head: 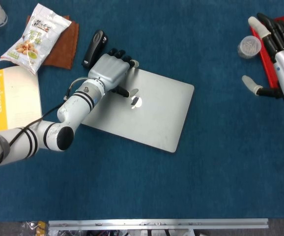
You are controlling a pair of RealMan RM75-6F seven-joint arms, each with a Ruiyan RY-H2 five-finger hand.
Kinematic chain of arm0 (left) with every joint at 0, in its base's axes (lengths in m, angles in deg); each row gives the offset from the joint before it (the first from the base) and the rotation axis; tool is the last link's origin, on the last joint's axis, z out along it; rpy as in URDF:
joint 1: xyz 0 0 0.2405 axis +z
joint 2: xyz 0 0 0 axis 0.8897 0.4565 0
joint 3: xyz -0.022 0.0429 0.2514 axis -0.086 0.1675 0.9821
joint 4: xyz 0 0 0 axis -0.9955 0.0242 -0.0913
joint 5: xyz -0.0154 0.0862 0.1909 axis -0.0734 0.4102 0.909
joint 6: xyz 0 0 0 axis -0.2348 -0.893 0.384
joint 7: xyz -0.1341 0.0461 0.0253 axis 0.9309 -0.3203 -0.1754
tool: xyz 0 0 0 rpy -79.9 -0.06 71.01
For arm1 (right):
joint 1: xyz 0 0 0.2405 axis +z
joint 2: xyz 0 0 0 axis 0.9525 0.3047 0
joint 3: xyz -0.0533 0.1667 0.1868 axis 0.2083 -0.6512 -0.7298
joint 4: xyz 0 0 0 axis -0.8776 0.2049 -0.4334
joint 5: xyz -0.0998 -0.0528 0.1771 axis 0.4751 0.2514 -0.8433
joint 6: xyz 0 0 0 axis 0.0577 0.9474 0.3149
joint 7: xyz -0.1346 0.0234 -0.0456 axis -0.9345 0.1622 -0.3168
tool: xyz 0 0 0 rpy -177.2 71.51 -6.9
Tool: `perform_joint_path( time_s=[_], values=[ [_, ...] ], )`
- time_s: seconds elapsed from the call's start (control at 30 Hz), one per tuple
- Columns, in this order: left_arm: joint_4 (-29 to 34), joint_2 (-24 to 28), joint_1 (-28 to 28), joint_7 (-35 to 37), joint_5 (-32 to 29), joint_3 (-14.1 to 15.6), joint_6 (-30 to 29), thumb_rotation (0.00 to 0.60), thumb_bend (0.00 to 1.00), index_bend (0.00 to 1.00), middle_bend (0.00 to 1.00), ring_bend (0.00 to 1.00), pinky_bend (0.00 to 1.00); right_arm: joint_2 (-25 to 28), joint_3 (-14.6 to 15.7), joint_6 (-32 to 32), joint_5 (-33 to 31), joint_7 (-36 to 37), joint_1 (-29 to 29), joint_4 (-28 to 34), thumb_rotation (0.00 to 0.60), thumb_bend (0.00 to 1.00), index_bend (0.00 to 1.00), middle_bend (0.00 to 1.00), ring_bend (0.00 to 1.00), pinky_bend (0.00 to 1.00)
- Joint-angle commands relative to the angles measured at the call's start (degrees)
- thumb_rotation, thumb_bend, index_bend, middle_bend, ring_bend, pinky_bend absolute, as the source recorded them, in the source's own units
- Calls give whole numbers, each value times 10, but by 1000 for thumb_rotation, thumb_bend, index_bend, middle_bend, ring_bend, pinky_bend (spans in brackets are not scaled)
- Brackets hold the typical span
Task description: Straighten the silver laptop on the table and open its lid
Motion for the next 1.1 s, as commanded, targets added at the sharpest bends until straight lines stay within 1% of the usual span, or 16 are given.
perform_joint_path(
  time_s=[0.03,0.33,0.9,1.1],
  values=[
    [-4,-4,-4,-5,-9,3,-3,251,277,163,151,18,0,1,0,0,0,1,0,0,600,203,0,7,0,20],
    [-4,-7,-12,-19,-30,15,-9,249,277,207,189,19,0,3,1,-1,0,7,-2,-2,600,204,0,7,0,20],
    [-7,-19,-23,-24,-39,14,-13,245,277,216,206,17,0,9,2,-6,-1,11,-5,-3,600,203,0,7,0,20],
    [-5,-20,-28,-32,-49,17,-17,244,278,216,230,14,0,11,3,-9,2,16,-8,-4,600,203,0,7,0,20]
  ],
)
